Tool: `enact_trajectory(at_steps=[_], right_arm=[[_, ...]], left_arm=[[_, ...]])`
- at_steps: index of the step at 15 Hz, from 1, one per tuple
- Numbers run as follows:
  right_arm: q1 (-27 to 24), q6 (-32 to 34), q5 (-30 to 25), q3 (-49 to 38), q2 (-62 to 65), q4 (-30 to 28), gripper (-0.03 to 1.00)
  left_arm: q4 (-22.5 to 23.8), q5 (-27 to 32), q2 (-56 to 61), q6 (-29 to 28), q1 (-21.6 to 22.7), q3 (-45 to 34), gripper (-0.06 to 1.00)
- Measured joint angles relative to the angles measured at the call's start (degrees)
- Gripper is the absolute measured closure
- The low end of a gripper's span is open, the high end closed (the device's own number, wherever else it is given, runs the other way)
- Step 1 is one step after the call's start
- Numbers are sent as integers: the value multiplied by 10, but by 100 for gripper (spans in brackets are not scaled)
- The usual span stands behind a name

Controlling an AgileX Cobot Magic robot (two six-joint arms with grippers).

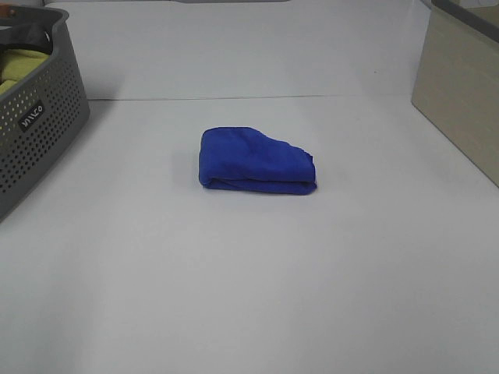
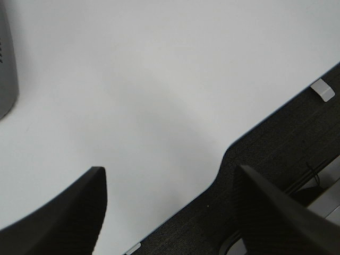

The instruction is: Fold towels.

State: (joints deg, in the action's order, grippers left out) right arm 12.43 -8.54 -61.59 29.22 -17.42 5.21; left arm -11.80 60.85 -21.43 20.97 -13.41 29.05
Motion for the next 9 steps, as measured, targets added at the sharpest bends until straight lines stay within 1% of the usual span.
enact_trajectory(at_steps=[1,2,5,6,7,9], right_arm=[[-11,0,0,0,0,1,21],[-28,0,1,0,3,1,21],[-95,0,1,0,48,2,21],[-102,0,1,0,58,2,21],[-108,0,1,-1,101,3,21],[-108,0,1,-1,140,3,21]], left_arm=[[-1,1,0,0,3,0,30],[-2,1,6,0,17,0,30],[-2,1,49,0,92,0,30],[-2,1,60,0,103,0,30],[-2,1,117,0,141,0,30],[-2,1,152,0,147,0,30]])
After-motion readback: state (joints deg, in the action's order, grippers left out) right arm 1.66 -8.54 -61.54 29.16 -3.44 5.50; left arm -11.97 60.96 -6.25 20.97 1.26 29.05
